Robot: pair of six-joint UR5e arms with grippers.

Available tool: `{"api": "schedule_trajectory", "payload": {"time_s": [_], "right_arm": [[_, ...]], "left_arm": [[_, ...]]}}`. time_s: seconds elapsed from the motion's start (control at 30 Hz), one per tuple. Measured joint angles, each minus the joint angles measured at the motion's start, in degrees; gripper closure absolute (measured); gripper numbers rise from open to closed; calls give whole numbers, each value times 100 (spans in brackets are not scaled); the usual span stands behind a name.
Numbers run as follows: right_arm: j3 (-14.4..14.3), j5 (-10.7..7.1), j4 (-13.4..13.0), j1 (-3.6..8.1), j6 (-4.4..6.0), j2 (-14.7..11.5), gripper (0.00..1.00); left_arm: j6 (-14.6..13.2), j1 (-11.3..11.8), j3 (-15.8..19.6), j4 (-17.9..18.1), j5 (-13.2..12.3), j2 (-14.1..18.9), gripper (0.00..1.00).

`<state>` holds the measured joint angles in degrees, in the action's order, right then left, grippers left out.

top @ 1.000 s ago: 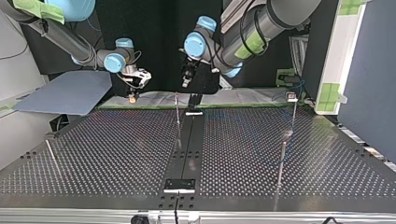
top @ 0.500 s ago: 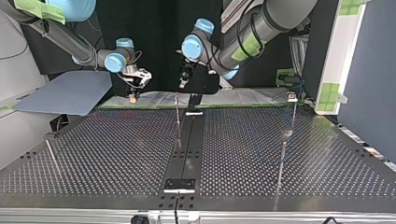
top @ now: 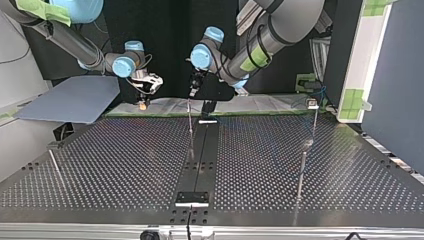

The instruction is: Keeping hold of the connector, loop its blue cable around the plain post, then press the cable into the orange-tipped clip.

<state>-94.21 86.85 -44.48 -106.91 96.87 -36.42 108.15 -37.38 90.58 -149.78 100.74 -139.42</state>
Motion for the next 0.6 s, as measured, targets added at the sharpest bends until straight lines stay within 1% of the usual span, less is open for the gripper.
{"api": "schedule_trajectory", "payload": {"time_s": [0.13,0.3,0.6], "right_arm": [[-1,0,0,-1,0,5,100],[-2,0,-3,-1,0,9,100],[0,0,-17,-3,0,15,100]], "left_arm": [[-34,11,-5,7,19,-7,1],[-168,28,-6,21,58,-8,1],[-295,71,-7,7,87,-9,1]]}}
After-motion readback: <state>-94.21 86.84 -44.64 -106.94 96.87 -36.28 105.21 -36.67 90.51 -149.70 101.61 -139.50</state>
